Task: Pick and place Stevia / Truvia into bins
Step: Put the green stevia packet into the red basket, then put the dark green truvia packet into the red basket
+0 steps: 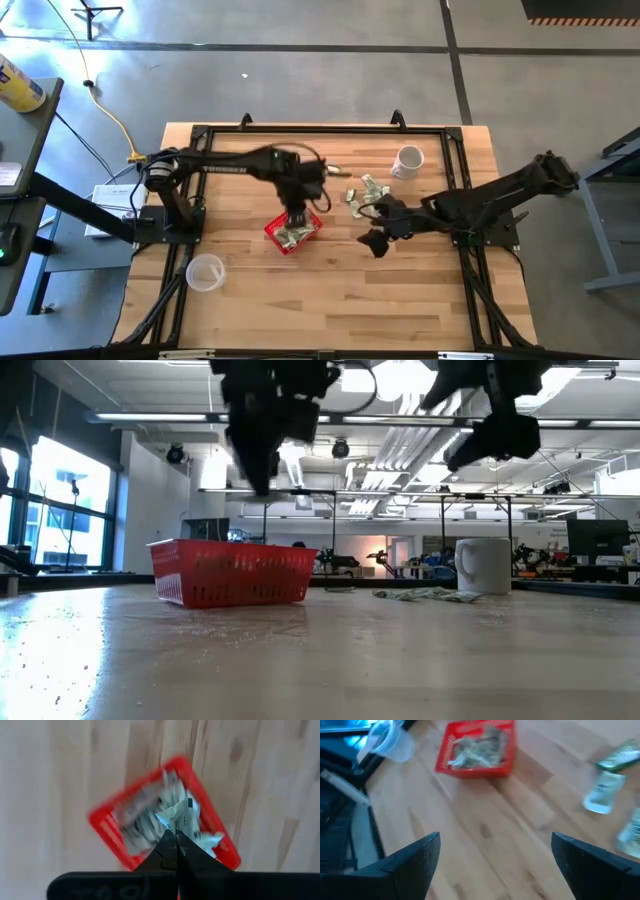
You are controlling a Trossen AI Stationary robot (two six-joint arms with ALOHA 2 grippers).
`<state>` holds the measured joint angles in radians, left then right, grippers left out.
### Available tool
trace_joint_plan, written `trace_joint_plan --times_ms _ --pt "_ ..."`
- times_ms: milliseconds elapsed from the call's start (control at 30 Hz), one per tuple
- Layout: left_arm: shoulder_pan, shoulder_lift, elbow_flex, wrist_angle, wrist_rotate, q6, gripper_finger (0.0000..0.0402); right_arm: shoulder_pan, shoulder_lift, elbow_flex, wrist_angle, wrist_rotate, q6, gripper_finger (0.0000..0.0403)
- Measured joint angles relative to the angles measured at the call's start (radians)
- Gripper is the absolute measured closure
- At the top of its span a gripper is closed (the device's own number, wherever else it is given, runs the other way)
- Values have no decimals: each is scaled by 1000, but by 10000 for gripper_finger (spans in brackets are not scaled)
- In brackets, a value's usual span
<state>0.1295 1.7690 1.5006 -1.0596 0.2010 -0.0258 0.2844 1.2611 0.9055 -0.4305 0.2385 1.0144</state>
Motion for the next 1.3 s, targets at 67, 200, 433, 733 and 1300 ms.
trace_joint_plan --times_ms 67,200,433,733,1300 --pt "-26 -10 -77 36 -2 -35 379 -7 -23 -24 -30 20 23 34" --pt "-61 -16 -182 178 14 -128 376 -82 -23 -27 -138 -10 26 32" --pt "-58 -19 -258 226 -100 -221 324 -274 -18 -2 12 -148 -23 29" --pt "-31 -110 -258 256 -72 -202 201 -478 75 107 -55 -118 -371 29" --pt "199 -406 -526 297 -191 -242 169 -725 691 514 -171 -301 -1043 44"
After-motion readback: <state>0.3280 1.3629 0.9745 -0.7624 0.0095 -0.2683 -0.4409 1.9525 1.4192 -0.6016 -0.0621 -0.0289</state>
